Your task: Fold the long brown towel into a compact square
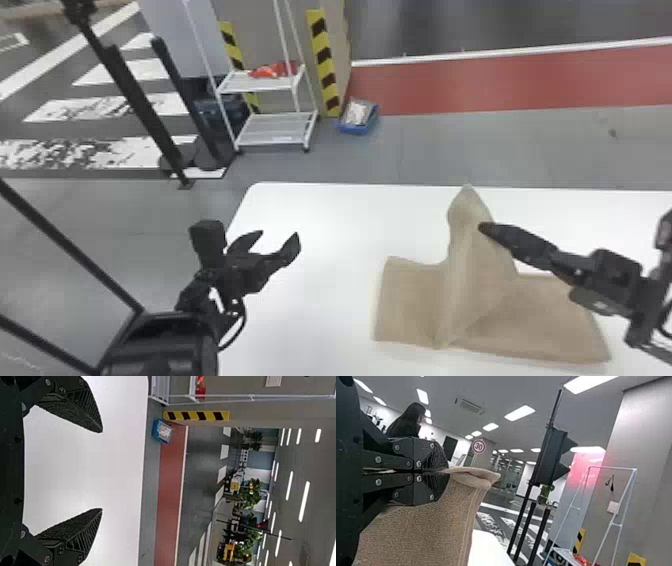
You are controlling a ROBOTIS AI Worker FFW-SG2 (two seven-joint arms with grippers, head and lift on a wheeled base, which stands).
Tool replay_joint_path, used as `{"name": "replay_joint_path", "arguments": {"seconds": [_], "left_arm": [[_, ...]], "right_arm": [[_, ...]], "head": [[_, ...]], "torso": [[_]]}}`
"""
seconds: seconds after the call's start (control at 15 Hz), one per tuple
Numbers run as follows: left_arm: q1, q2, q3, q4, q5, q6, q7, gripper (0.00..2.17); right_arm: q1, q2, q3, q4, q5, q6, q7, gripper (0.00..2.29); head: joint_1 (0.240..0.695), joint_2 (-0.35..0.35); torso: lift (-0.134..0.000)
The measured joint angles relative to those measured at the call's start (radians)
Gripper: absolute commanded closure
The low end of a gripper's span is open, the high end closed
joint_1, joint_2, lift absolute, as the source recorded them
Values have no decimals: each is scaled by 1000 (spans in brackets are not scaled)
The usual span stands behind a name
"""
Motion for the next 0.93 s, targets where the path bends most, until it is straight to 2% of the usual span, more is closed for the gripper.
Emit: {"name": "replay_joint_path", "arguments": {"seconds": [0.2, 0.4, 0.67, 0.93], "left_arm": [[9, 10, 19, -5, 6, 2, -10, 198], [15, 14, 22, -8, 7, 3, -15, 198], [43, 5, 8, -37, 6, 13, -19, 198], [134, 3, -3, -171, 10, 43, -37, 198]], "right_arm": [[62, -19, -66, -6, 10, 0, 39, 1116], [116, -46, -144, 1, 67, -15, 63, 1116], [112, -54, -216, 60, 167, -81, 68, 1116], [122, -53, -255, 116, 254, -184, 44, 1112]], "head": [[695, 258], [695, 210], [695, 130], [695, 65]], "torso": [[0], [0], [0], [0]]}}
